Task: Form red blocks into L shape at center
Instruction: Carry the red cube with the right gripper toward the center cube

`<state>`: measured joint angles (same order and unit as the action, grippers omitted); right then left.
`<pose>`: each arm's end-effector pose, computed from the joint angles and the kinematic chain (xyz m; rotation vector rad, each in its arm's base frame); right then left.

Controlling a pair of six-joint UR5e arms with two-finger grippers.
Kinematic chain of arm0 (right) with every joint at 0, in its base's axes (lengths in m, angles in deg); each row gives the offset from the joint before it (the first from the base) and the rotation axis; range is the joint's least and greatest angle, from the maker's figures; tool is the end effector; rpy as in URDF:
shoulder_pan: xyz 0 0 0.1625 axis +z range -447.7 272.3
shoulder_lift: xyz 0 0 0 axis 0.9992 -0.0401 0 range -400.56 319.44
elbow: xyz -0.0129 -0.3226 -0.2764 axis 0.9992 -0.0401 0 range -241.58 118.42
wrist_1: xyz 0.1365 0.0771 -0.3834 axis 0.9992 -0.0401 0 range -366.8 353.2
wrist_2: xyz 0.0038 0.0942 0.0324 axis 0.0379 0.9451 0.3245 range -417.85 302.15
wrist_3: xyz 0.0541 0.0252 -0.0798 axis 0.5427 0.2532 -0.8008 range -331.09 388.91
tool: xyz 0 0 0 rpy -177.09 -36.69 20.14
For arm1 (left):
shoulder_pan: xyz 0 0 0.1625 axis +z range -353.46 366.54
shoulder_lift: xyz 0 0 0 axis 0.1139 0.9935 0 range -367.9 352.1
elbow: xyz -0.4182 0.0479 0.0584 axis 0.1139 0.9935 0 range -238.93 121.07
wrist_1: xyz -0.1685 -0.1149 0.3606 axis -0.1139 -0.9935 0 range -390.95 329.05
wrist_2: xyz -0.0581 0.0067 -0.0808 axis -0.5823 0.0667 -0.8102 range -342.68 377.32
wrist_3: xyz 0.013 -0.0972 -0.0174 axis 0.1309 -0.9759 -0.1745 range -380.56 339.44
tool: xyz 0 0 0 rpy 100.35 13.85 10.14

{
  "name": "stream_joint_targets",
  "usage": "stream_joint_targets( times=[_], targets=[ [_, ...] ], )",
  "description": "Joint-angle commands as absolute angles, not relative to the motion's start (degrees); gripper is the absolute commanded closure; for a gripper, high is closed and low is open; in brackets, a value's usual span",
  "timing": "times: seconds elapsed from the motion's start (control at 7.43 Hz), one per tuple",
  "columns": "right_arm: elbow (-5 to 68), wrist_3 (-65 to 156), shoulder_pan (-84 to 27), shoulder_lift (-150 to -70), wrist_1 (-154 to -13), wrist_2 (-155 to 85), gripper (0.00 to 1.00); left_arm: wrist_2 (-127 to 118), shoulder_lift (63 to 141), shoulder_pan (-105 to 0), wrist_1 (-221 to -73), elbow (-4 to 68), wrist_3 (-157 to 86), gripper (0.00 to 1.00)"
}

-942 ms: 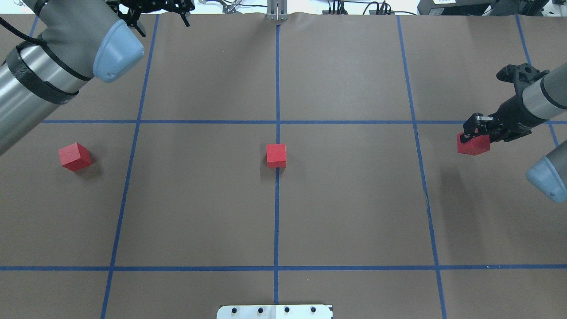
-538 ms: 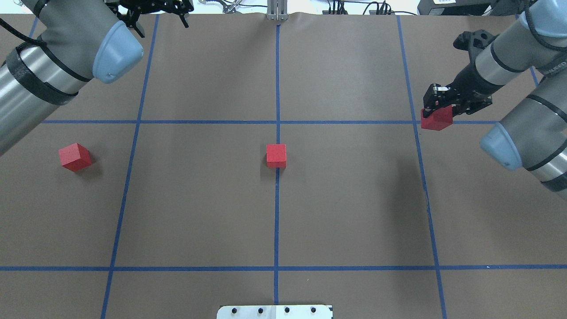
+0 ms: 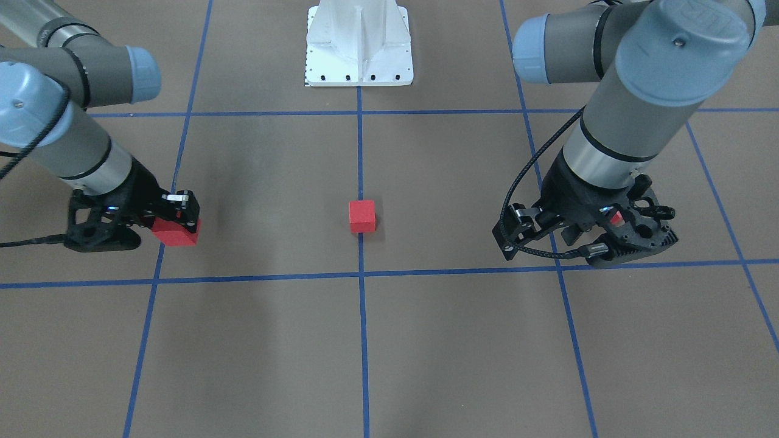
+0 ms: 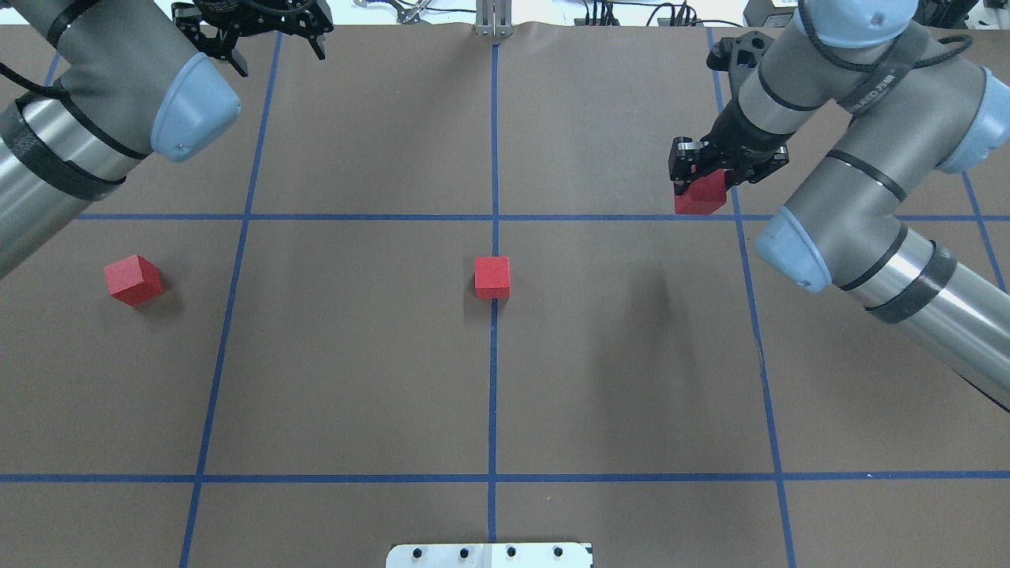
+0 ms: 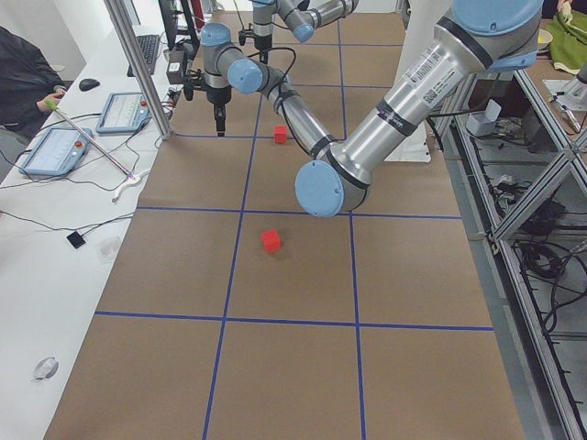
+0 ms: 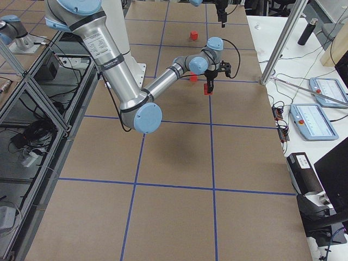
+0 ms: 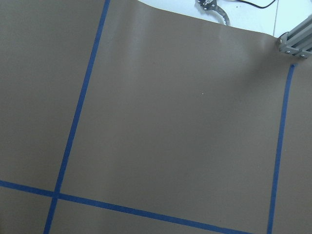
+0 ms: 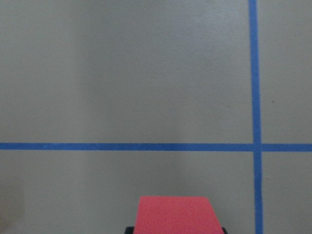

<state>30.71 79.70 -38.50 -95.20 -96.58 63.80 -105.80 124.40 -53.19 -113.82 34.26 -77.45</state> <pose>-0.3876 -0.5732 0.2753 0.0673 -0.8311 -0.0183 0.2801 -0.6366 0.2006 0.0880 0.8521 -0.2425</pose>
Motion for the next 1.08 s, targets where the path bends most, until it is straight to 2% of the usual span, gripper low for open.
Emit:
stream_joint_targets(
  times=[0.0,0.27,0.4,0.54,0.67,0.94],
  targets=[
    [20.9,80.0,-40.7,-86.2,-96.7,63.0,1.0,-106.1,121.6,-54.4,-114.4,34.9,-72.7,0.0],
    [20.7,80.8,-41.9,-82.8,-99.8,63.1,1.0,-106.1,121.0,-54.4,-114.3,34.9,-72.4,0.0],
    [20.9,80.9,-43.6,-80.1,-106.0,62.9,1.0,-106.1,121.0,-54.5,-114.3,34.9,-72.3,0.0],
    [23.7,82.1,-45.4,-78.6,-110.5,63.0,1.0,-105.8,121.0,-54.6,-114.2,34.8,-72.5,0.0],
    [26.8,85.9,-47.9,-78.6,-112.7,63.0,1.0,-105.8,121.0,-54.8,-114.4,34.8,-72.3,0.0],
    [27.2,91.6,-53.7,-78.5,-112.8,60.8,1.0,-105.8,121.0,-54.7,-114.4,34.7,-72.3,0.0]
  ],
)
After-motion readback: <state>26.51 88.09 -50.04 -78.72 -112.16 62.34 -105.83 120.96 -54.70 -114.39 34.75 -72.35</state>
